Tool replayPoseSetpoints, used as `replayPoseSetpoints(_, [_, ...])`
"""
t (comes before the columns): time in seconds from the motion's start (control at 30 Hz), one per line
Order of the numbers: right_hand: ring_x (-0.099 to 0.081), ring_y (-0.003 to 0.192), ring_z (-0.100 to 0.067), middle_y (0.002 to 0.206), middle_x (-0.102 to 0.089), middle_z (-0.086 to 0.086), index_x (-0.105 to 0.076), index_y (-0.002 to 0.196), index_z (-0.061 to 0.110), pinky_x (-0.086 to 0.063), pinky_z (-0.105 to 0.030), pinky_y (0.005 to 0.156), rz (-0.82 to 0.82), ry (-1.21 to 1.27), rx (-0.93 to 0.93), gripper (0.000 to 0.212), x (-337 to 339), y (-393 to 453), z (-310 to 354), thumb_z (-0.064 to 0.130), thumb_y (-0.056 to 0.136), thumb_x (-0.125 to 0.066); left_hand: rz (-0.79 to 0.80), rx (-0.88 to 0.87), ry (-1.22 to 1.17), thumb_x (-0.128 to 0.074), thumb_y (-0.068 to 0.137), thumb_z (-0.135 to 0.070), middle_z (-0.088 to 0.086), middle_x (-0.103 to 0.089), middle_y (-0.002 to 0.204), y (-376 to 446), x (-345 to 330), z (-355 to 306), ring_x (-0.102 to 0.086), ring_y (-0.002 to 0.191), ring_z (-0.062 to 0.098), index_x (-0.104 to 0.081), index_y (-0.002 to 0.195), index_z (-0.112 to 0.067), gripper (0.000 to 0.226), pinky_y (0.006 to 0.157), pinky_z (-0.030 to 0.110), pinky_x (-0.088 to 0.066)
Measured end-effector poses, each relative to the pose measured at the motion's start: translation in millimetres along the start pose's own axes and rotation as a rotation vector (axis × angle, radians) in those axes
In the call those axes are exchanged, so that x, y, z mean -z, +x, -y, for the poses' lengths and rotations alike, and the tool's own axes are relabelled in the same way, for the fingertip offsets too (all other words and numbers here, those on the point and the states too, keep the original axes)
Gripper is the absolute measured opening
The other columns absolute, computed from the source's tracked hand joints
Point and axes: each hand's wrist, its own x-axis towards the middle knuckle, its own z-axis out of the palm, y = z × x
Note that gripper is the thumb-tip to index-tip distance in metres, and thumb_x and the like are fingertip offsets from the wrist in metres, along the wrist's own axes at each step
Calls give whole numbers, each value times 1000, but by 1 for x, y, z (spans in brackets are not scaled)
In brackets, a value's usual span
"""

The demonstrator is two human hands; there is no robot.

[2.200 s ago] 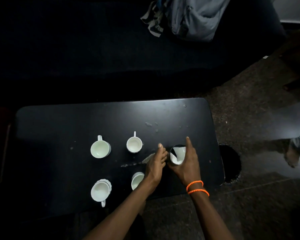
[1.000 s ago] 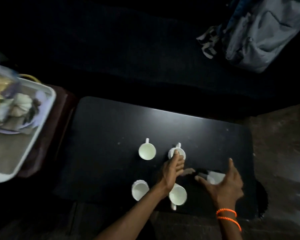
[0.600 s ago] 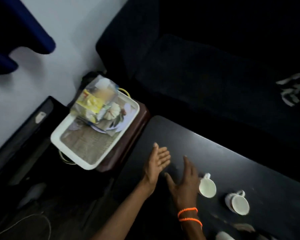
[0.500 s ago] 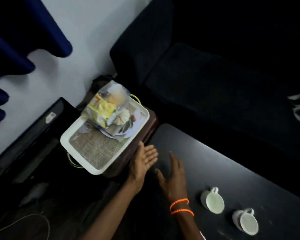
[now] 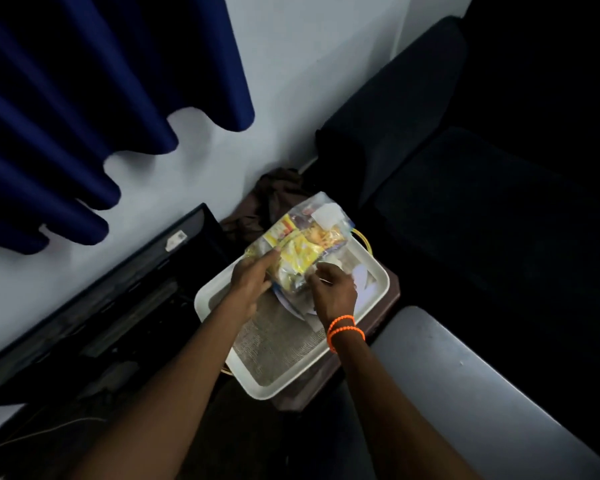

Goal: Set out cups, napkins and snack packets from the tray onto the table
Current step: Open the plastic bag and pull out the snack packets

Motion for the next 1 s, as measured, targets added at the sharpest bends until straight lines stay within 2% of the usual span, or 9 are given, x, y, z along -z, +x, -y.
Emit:
replayPoseSetpoints(0.13, [-72, 95, -16, 103, -76, -4, -74, 110, 9, -57, -28, 90, -36, 55, -45, 29, -17, 6, 1, 23, 84, -76, -105, 14, -31, -92, 70, -36, 1, -79, 96, 9, -5, -4, -73, 80, 14, -76, 104, -10, 46, 66, 29, -57])
replayPoseSetpoints(0.23, [-69, 89, -7, 97, -76, 3, -74, 105, 15, -54, -18, 82, -10, 62, -78, 28, -17, 7, -3, 35, 85, -76, -91, 78, -77, -94, 67, -23, 0, -64, 72, 13, -6, -5, -47, 50, 10, -75, 86, -5, 33, 55, 28, -45])
replayPoseSetpoints(0.33, [-64, 75, 13, 85, -72, 16, -76, 103, 16, -46, -2, 67, 32, 50, -76, 32, -15, 4, -11, 44, 88, -72, -13, 115, -120, -91, 71, -11, 0, -56, 64, 14, -5, -3, -39, 50, 9, -71, 76, -8, 21, 52, 23, -40])
replayPoseSetpoints(0.43, [-64, 81, 10, 87, -73, 15, -77, 98, 20, -55, -23, 82, 64, 51, -100, 36, -12, 1, -17, 53, 87, -68, 80, 163, -188, -81, 80, -3, 3, -59, 73, 14, -4, -2, -45, 58, 8, -71, 86, -4, 12, 43, 15, -39])
replayPoseSetpoints(0.53, [-71, 94, -16, 100, -76, 2, -76, 101, 20, -59, -43, 91, 83, 132, -164, 43, -5, 0, -17, 59, 85, -68, 128, 144, -217, -69, 84, 8, 4, -54, 73, 10, -6, -6, -43, 57, 7, -69, 65, -8, 25, 38, 12, -34])
replayPoseSetpoints(0.6, [-72, 98, -24, 106, -75, -3, -72, 110, 19, -59, -49, 91, 26, 172, -193, 52, 2, -5, -15, 63, 83, -68, 125, 16, -187, -70, 80, 10, 4, -54, 66, -1, -9, -8, -43, 55, 10, -67, 52, -15, 38, 38, 13, -34])
replayPoseSetpoints(0.77, [-70, 108, -22, 120, -71, -9, -57, 132, 26, -59, -44, 91, -46, 537, -221, 84, 27, -15, 8, 76, 66, -73, -36, -578, 298, -80, 66, -9, -11, -58, 59, -63, -35, -2, -52, 53, 3, -53, 69, -15, 27, 48, 21, -47])
replayPoseSetpoints(0.9, [-62, 121, -44, 133, -62, -27, -59, 133, 9, -52, -60, 98, 181, 984, -104, 55, 60, -21, 22, 35, 88, -76, 55, -1151, 783, -79, 74, -2, -7, -53, 70, -117, -55, 30, -55, 66, 16, -58, 74, -19, 27, 62, 31, -45])
replayPoseSetpoints(1.0, [-56, 124, -52, 135, -58, -33, -56, 135, 2, -44, -70, 103, 160, 997, -184, 48, 98, -30, 1, 7, 90, -69, 258, -1130, 826, -78, 79, -19, -12, -59, 74, -145, -63, 45, -56, 68, 0, -74, 90, -23, 12, 65, 21, -46])
